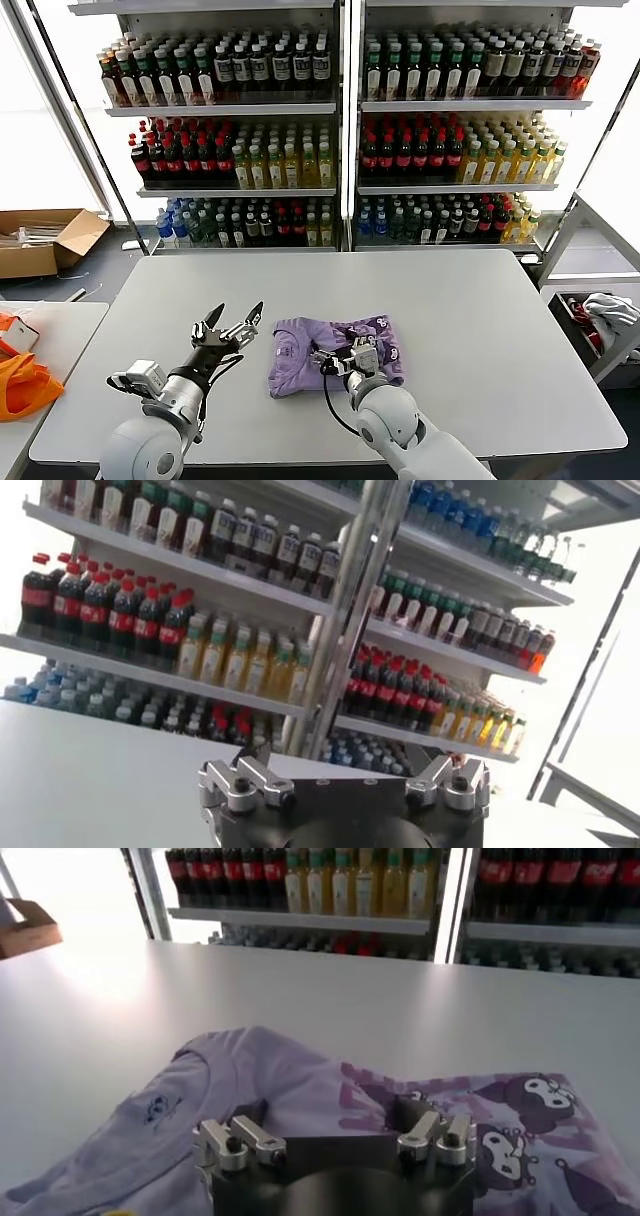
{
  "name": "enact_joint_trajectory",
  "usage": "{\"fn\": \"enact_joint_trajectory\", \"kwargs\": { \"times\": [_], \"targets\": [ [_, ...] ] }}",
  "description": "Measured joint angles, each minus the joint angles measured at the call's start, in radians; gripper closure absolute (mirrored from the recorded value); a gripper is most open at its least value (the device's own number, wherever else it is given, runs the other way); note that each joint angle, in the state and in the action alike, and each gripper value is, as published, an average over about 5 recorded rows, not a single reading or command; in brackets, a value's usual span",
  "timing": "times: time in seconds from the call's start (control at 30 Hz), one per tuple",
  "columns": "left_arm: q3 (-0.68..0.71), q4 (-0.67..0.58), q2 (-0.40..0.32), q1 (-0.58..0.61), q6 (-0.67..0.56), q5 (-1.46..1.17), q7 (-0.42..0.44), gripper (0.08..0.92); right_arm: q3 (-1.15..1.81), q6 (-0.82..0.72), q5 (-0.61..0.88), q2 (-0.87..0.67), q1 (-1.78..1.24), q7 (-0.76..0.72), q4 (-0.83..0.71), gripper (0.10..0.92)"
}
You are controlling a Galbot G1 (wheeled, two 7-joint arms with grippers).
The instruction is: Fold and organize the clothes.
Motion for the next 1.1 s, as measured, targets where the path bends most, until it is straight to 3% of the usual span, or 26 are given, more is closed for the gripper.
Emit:
{"fn": "enact_joint_trajectory", "kwargs": {
  "times": [0.57,1.1],
  "targets": [
    [-0.038,-0.009,0.008,0.032,-0.037,0.036,0.038,0.177,0.454,0.228,-0.065,-0.120,-0.295,-0.199,0.328,0.203],
    [-0.175,-0.057,0.024,0.165,-0.120,0.090,0.114,0.177,0.922,0.414,-0.061,-0.087,-0.684,-0.376,0.397,0.203]
  ]
}}
